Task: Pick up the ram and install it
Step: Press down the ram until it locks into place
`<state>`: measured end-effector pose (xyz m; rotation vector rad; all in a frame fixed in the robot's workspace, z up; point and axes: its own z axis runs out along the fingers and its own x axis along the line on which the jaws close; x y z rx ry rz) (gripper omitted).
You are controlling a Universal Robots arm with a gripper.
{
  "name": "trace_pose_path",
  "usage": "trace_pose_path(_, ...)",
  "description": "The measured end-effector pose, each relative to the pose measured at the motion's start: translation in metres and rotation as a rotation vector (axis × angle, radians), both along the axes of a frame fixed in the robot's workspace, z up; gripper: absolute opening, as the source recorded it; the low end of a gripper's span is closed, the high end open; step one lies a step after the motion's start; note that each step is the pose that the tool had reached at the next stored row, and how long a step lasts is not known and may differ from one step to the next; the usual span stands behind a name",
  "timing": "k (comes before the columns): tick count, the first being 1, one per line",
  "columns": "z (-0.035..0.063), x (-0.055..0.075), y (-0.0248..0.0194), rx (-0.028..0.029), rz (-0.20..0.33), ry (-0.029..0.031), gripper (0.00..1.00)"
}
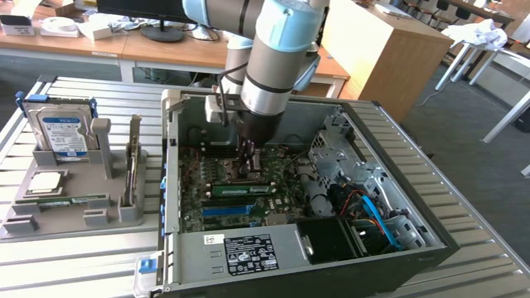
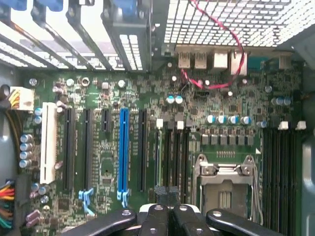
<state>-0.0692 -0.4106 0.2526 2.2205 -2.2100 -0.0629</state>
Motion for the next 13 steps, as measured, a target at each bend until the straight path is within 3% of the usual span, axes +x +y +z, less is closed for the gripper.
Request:
trace_pose_path(8, -0.0003, -0.0044, -0.0001, -0.0002, 0.000, 0.0000, 0.10)
trace_pose_path(13, -0.0055, -0.0044, 0.0000, -0.0001, 0.000, 0.0000, 0.10)
